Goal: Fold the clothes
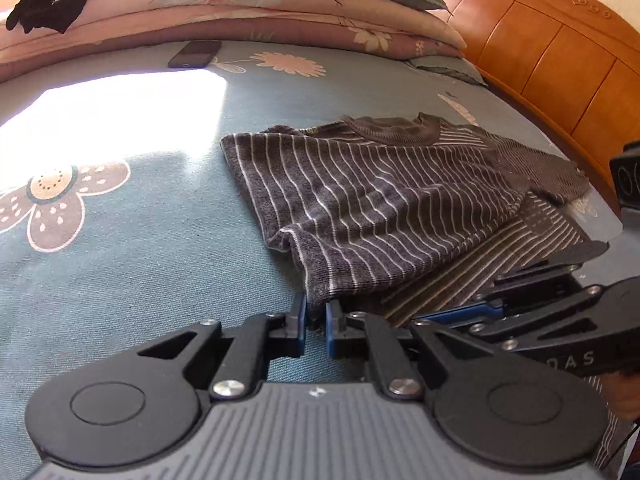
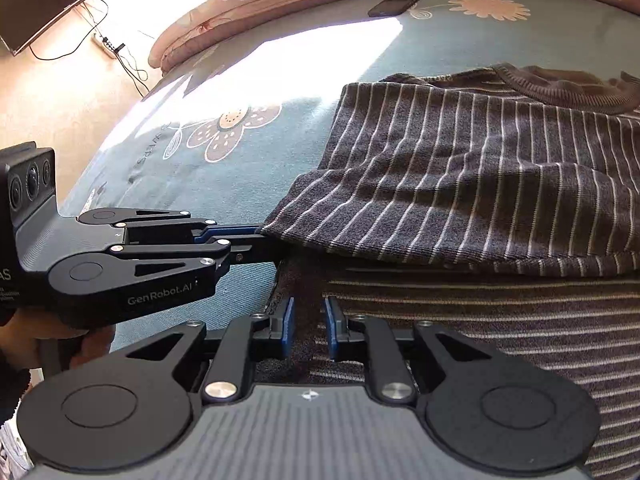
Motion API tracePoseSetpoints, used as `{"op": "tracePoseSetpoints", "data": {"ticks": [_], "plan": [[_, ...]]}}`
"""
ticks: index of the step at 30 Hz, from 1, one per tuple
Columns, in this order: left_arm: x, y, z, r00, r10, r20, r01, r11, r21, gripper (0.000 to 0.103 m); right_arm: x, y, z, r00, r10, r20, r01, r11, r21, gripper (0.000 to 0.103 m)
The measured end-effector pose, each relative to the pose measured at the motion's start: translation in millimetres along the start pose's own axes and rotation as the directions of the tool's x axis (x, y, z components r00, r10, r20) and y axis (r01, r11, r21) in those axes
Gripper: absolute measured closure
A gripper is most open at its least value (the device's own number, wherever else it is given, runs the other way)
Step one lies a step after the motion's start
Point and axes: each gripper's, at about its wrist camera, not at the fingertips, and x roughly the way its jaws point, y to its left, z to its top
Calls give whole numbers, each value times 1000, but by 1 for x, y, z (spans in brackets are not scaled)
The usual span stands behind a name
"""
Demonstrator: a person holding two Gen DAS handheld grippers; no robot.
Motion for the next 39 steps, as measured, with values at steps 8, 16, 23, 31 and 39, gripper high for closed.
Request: {"op": "tracePoseSetpoints", "data": {"ticks": [8, 16, 23, 31, 39], "plan": [[-3, 6, -1, 1000, 11, 1, -11, 998, -56, 99, 36, 22, 6, 997, -69, -33, 63, 985, -159, 87], [-1, 13, -2, 1000, 8, -3, -8, 994, -110, 99, 34, 7, 19, 1000, -27, -8, 27, 999, -31, 91], [-8, 16, -7, 999, -37, -14, 35, 994, -106, 99, 6, -16, 10, 995, 84, -54, -80, 994, 76, 90], [-9, -4, -4, 996, -71, -53, 70, 997, -18, 99, 0, -35, -9, 988, 106, -108, -83, 976, 202, 90], [24, -31, -9, 997, 11, -73, -12, 1000, -25, 96, -87, -163, -3, 991, -117, 59, 70, 850, 522, 82]]}}
